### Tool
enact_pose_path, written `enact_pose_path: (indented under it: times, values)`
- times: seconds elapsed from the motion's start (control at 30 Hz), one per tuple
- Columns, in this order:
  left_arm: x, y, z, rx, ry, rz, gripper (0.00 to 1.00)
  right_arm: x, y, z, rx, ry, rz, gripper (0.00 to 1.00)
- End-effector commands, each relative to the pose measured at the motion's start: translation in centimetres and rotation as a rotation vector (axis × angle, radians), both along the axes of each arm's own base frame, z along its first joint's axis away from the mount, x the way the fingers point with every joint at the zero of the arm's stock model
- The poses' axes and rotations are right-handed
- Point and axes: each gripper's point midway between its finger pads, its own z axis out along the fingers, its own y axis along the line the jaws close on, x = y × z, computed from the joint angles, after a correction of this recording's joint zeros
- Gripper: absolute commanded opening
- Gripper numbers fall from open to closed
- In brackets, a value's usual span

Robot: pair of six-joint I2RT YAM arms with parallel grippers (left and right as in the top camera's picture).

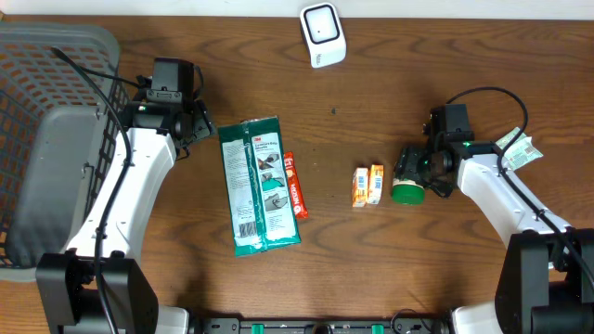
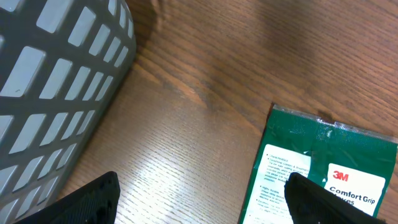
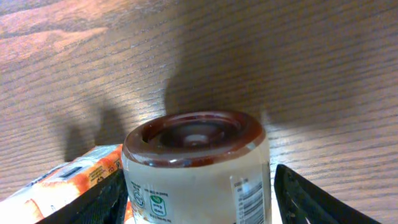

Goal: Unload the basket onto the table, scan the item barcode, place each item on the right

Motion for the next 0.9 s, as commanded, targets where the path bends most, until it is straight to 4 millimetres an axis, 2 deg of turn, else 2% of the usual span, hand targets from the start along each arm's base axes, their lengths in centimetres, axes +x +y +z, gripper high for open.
enact_pose_path:
  times: [0.0, 0.13, 0.23, 0.53, 0.63, 0.87]
  values:
    - [0.0, 0.3, 0.2, 0.023, -0.002, -0.001, 0.85, 0.1, -0.5, 0.2, 0.013, 0.004, -0.014, 0.70]
    - [0.0, 0.3, 0.2, 0.023, -0.002, -0.001, 0.85, 0.1, -1.4, 0.5, -0.016, -0.014, 0.063, 0.69]
    - [0.0, 0.3, 0.2, 0.023, -0.002, -0.001, 0.85, 0.2, -2.2, 0.5, -0.021, -0.016, 0.055, 0.74]
    - [0.0, 0.3, 0.2, 0.023, -0.002, -0.001, 0.85, -0.1, -2.5, 0.4, -0.031, -0.001, 0.049, 0.72]
    - [0.0, 0.3, 0.2, 0.023, -0.002, -0.001, 0.85, -0.8, -2.3, 0.2, -0.011, 0.030, 0.011, 0.71]
    - [0.0, 0.3, 0.2, 0.022, -0.002, -0.001, 0.85, -2.4, -2.3, 0.1, 0.040, 0.117, -0.129, 0.77]
